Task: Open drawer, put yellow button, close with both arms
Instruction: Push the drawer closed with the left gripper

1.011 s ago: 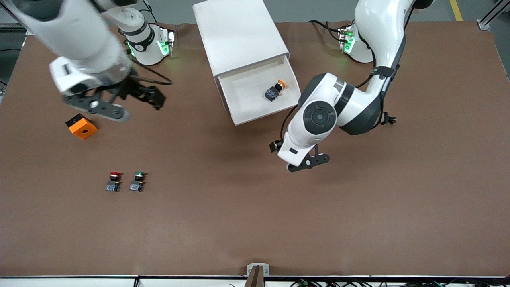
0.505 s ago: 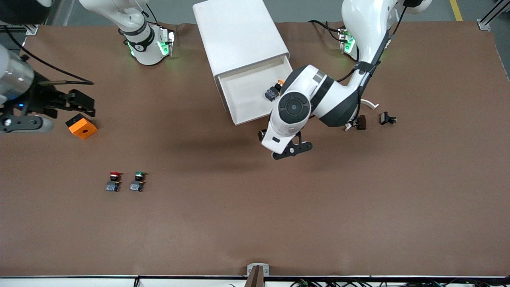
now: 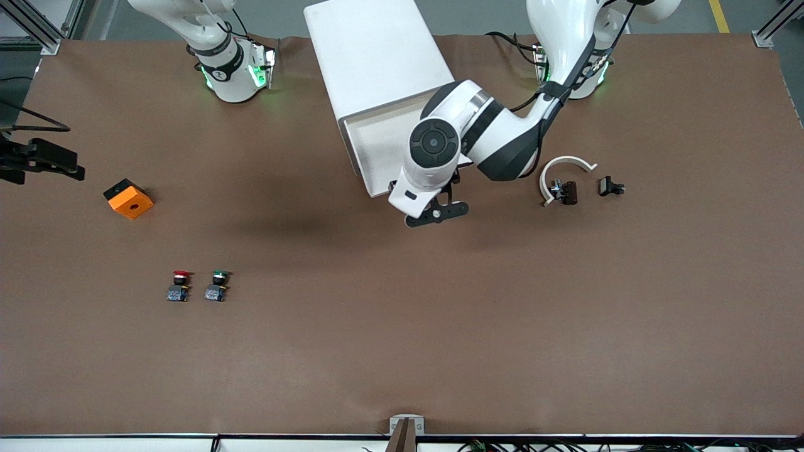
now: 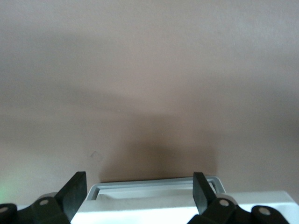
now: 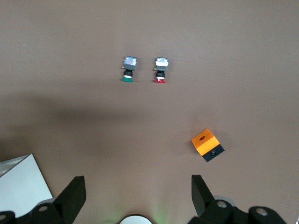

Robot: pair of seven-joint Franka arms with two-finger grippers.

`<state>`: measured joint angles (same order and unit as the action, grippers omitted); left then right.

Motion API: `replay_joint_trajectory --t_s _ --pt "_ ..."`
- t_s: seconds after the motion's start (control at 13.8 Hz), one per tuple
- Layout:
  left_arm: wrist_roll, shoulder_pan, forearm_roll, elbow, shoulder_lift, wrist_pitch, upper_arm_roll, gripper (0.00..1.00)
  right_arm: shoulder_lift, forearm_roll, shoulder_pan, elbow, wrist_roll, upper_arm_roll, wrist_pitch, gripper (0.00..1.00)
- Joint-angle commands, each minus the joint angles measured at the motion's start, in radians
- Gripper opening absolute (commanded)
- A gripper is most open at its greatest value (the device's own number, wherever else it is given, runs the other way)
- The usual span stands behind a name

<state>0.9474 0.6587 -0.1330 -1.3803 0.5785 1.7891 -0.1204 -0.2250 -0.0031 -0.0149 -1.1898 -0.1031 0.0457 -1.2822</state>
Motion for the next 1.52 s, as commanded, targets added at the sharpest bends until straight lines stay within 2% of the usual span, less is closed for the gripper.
replay_joint_trajectory --t_s 0.0,0.58,1.16,1.44 --pt "0.013 0.002 0.000 -0.043 -0.026 -0.004 -0.022 1.00 0.012 0.006 -0.060 -0.016 0.003 -0.020 -0.003 1.00" --pt "0.083 0.002 -0.135 -0.060 -0.025 -0.005 -0.067 1.00 0.012 0.008 -0.099 -0.017 -0.082 -0.021 -0.028 1.00" --pt "0.232 0.016 -0.217 -0.086 -0.017 -0.005 -0.142 1.00 0.024 -0.017 -0.043 -0.025 -0.063 -0.024 -0.012 1.00" --pt "0.254 0.015 -0.299 -0.124 -0.017 -0.004 -0.159 1.00 0.065 0.012 -0.043 -0.027 -0.005 -0.027 -0.005 1.00"
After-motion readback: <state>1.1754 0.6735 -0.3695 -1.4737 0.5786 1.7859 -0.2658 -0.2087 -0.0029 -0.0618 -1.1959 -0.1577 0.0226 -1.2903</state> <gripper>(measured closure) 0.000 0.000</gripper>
